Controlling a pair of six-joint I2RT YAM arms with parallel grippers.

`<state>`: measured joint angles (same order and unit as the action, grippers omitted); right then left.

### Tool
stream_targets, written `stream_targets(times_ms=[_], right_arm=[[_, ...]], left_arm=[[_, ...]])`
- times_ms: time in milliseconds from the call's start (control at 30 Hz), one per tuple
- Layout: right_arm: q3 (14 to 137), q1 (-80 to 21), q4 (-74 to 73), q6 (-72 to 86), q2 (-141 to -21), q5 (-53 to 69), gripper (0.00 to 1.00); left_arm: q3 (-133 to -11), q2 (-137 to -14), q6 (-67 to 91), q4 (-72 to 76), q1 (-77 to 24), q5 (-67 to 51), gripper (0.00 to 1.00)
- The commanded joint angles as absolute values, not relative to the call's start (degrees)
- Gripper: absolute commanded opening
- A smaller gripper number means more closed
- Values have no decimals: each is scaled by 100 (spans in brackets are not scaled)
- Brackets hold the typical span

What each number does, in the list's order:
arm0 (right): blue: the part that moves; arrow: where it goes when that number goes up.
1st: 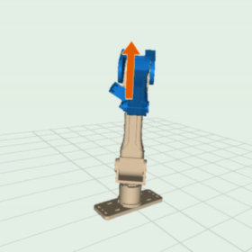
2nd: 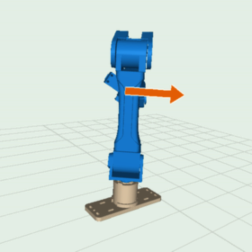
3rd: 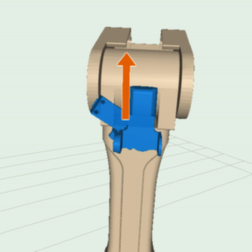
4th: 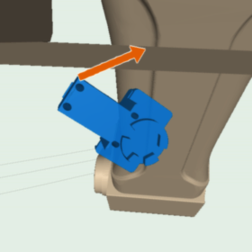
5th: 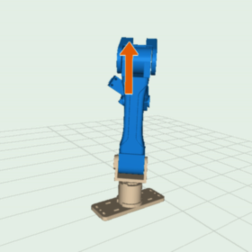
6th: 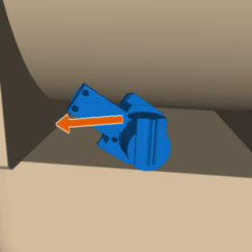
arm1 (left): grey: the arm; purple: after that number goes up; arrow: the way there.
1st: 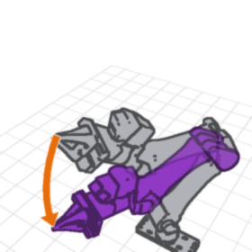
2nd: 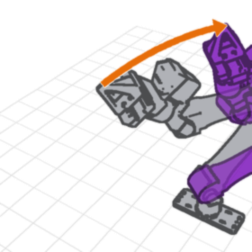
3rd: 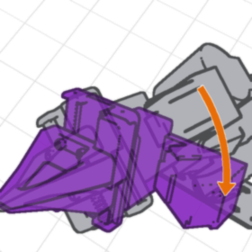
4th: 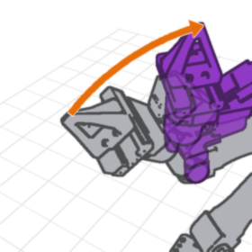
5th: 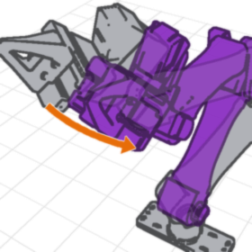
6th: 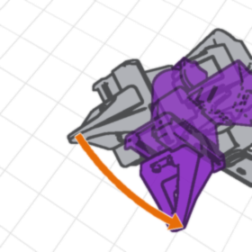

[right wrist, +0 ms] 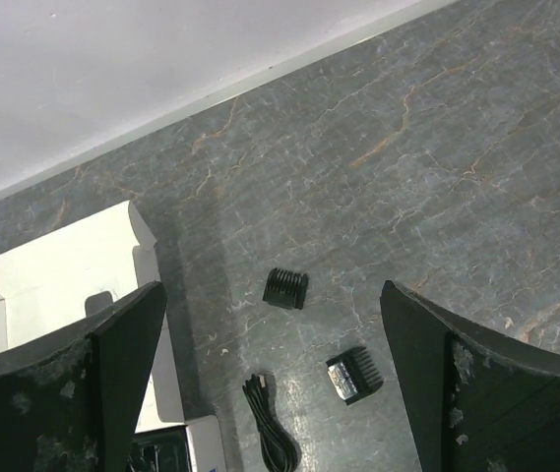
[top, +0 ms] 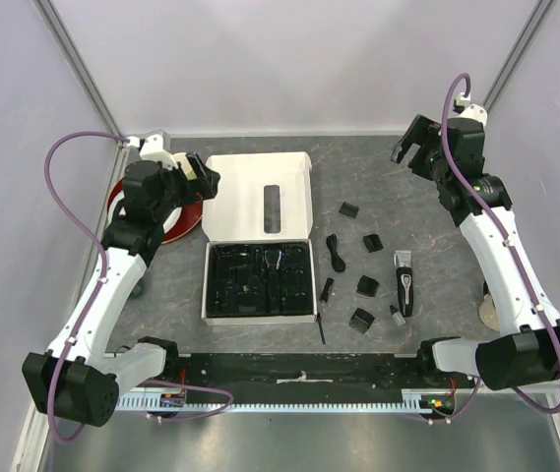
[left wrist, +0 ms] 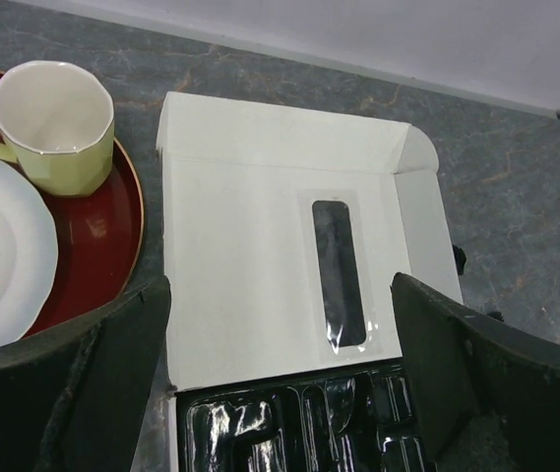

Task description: Sort the hair-cutting tools

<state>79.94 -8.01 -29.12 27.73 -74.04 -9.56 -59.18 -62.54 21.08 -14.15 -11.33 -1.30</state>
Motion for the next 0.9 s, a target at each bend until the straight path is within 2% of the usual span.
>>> stream_targets(times_ms=[0,300,500,867], right_arm=[[8033,-782,-2979,2690,-7198,-872,98],[7683,-773,-3672,2470,-7312,-844,98],[7155,-765,-4436,2513,-7488,-888,98],[5758,-782,-4851,2936,-7137,-888,97]], left_arm=[[-5959,-6284,2329,-677,-1125,-176,100],[-6214,-6662,2153,-905,-1125,-282,100],[-6143,-6653,2523,-1520,-1081,790,100],[-6144,-6548,2144,-1678,-1072,510,100]])
